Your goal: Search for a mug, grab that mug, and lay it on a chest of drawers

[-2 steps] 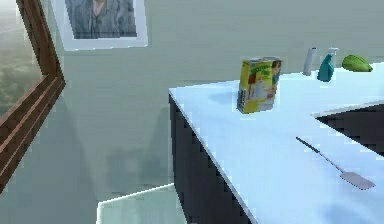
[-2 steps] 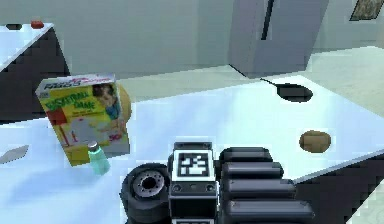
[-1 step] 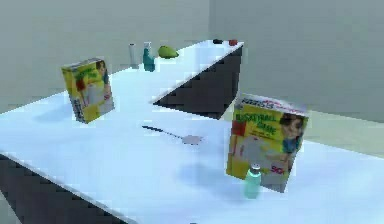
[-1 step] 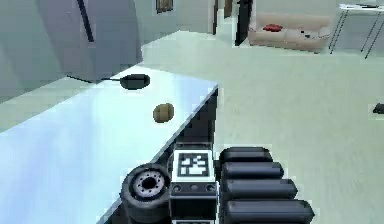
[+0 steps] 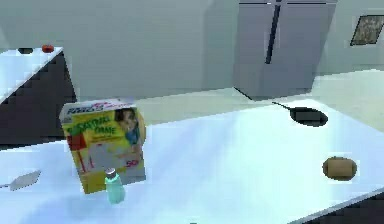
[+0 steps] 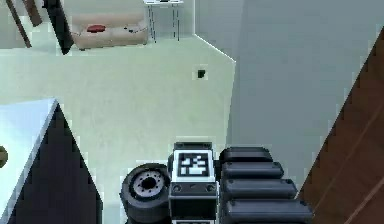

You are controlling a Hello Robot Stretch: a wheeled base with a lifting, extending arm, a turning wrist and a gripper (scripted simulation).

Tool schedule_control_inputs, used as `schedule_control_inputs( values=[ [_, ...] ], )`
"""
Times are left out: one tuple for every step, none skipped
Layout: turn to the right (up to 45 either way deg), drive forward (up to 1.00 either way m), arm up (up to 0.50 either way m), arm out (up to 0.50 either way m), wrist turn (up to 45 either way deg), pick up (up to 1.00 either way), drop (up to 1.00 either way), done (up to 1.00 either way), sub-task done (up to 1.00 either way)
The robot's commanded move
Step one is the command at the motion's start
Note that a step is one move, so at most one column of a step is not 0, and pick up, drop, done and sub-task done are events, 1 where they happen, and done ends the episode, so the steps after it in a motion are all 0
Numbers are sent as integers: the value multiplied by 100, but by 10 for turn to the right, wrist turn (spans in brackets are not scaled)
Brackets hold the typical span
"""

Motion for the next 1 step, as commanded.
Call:
schedule_control_inputs(
  values=[
    [450,0,0,0,0,0,0,0,0]
  ],
)
